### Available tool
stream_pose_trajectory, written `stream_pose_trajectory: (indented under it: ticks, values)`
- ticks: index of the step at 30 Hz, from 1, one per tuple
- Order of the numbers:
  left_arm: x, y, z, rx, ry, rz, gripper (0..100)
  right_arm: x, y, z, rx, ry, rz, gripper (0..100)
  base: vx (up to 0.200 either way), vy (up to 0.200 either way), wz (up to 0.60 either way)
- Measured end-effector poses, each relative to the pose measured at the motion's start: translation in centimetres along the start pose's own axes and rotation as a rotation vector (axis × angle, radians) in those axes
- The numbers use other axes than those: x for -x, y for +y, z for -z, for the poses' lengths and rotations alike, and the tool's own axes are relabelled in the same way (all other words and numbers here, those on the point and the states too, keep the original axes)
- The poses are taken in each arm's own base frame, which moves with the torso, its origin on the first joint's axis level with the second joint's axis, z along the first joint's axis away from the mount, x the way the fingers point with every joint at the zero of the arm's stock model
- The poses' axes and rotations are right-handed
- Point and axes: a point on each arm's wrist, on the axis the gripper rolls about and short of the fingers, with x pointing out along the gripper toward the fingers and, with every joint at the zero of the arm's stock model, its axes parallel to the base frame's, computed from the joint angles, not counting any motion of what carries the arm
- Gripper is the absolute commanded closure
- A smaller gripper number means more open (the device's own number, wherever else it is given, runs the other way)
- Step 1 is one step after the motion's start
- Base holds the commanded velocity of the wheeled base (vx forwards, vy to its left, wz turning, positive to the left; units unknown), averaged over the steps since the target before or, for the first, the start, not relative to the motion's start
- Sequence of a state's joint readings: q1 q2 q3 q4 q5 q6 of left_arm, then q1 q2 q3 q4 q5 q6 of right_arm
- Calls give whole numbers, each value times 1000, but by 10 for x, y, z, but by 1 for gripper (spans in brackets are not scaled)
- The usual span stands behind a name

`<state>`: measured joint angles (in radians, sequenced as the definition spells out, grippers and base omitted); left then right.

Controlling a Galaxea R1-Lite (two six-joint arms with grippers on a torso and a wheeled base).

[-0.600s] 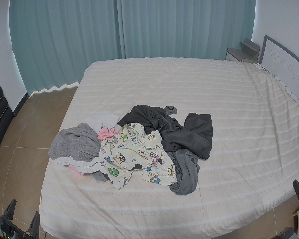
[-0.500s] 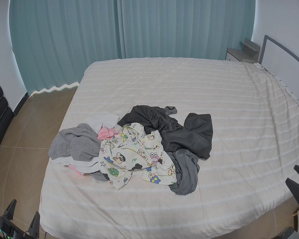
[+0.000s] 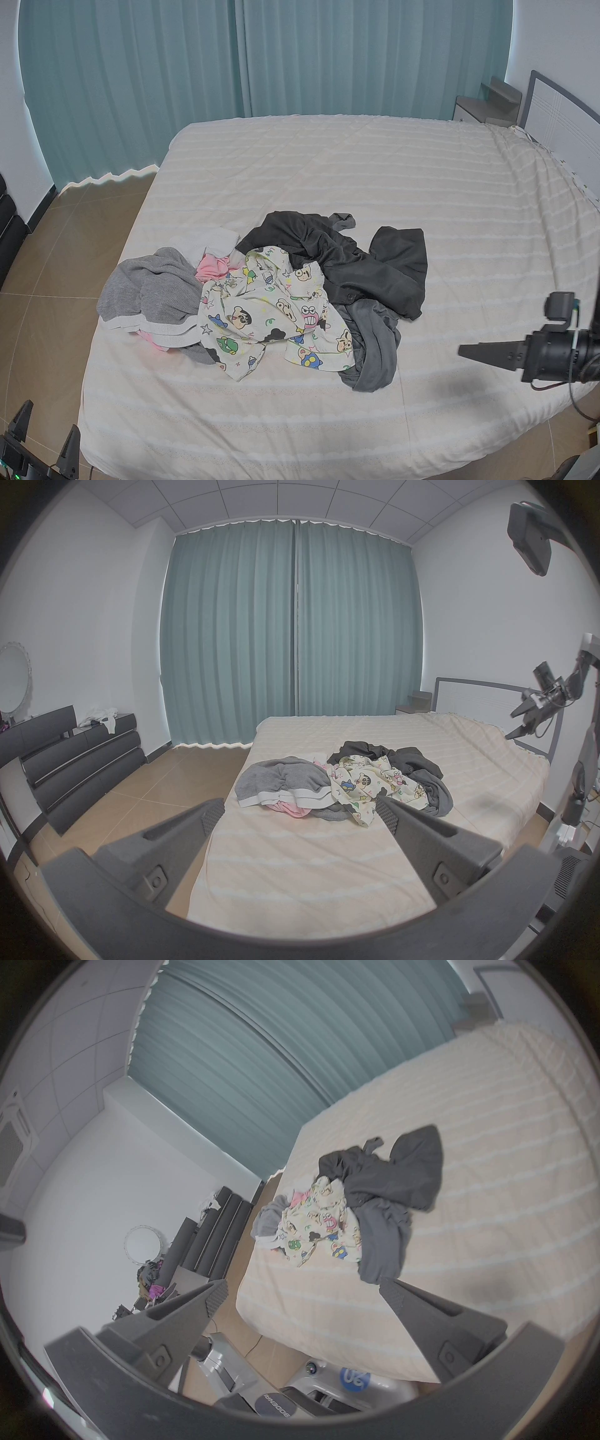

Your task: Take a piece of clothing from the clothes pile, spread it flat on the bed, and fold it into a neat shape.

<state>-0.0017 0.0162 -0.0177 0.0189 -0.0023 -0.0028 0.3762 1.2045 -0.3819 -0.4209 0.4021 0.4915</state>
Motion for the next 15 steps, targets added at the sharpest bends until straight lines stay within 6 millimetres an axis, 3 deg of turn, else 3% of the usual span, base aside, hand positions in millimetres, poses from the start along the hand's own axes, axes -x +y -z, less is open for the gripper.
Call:
stream_pose_trajectory:
  ticks: [4,11,15]
  values:
    - [0,0,0,0,0,0,0,-43,0,-4,-60,53,-24,0,0,0,0]
    - [0,0,0,1,0,1,0,-115,3,-7,-171,84,-21,0,0,200,0]
    - [0,0,0,2,0,2,0,-142,2,-6,-195,76,4,0,0,200,0]
